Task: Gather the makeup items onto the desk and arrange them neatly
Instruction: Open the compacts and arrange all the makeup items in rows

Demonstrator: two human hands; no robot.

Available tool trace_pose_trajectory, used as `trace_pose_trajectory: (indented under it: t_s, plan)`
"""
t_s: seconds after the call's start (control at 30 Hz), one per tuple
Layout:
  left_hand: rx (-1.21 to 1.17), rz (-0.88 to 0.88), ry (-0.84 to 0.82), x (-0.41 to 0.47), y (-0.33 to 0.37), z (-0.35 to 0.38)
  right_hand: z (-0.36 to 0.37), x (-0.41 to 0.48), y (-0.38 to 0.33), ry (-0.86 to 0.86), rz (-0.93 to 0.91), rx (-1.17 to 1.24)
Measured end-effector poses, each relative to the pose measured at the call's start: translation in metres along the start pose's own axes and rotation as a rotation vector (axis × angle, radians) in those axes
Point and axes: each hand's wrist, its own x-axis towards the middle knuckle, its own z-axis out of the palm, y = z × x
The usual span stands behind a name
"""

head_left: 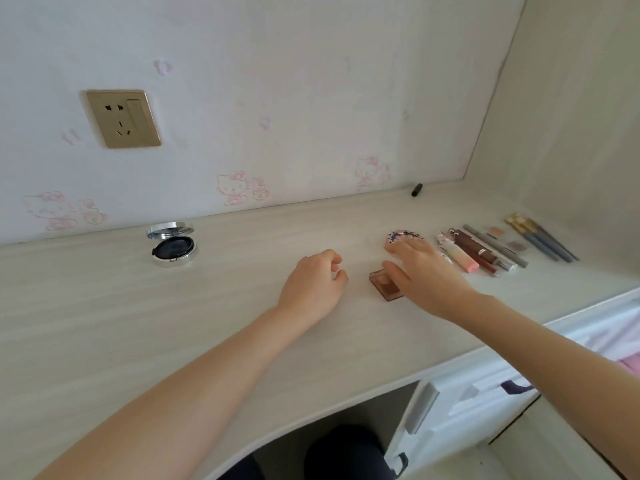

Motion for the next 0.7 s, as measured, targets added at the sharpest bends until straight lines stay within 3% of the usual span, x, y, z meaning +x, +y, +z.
trace_pose_trajectory:
  t_s: [0.3, 0.43, 0.53, 0.7]
  plan:
    - [-0.020, 0.008, -0.078, 0.075, 0.040, 0.046, -0.018, 0.040, 0.062, -0.085, 0.207, 0.023]
    - [0.046, -0.024, -0.111, 0.101, 0.043, 0.064, -0.012, 0.063, 0.074, -0.126, 0.238, -0.006]
    - [0.155, -0.049, -0.134, 0.113, 0.042, 0.075, -0.006, 0.078, 0.080, -0.222, 0.235, -0.156]
    - [0.268, 0.008, -0.214, 0.123, 0.038, 0.086, 0.001, 0.089, 0.085, -0.286, 0.199, -0.244]
